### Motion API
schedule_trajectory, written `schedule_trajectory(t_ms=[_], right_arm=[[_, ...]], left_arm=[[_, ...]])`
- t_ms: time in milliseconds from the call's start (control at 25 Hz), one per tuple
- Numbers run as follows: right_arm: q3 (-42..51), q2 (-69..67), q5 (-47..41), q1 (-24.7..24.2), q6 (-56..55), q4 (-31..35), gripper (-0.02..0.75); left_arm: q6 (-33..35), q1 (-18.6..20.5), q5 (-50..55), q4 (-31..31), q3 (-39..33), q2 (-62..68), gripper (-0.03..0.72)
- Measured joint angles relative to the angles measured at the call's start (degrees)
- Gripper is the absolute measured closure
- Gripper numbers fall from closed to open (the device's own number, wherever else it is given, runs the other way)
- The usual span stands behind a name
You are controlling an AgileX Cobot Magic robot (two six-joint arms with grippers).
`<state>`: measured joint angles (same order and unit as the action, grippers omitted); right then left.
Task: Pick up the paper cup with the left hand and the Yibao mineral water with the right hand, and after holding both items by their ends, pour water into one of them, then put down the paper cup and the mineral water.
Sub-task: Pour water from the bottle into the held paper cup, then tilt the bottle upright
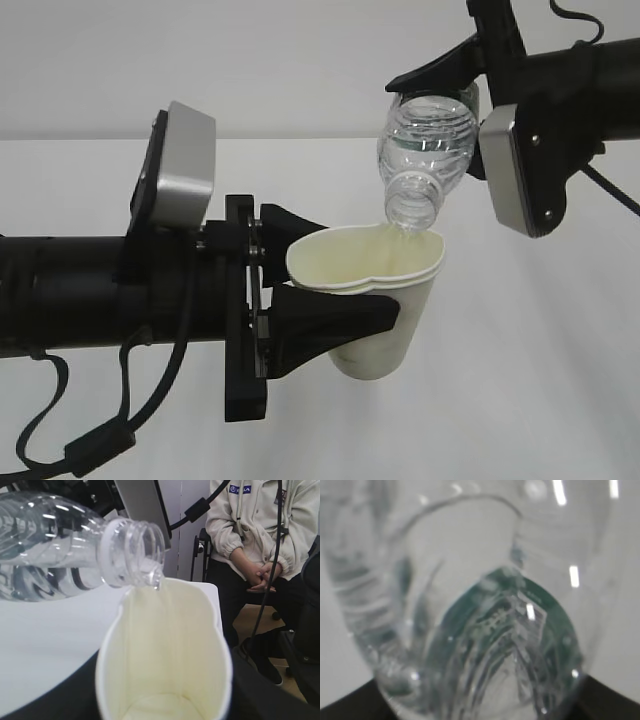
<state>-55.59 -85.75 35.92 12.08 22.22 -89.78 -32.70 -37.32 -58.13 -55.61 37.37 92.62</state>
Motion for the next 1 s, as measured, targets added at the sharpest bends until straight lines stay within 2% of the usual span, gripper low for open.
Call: schedule_trajectory(t_ms=[1000], right_arm=[[0.00, 0.00, 0.00, 0.00, 3.97, 2.32, 0.302]], left_arm=[[0.00, 0.00, -1.22, -0.34, 0.00, 0.00, 0.309]])
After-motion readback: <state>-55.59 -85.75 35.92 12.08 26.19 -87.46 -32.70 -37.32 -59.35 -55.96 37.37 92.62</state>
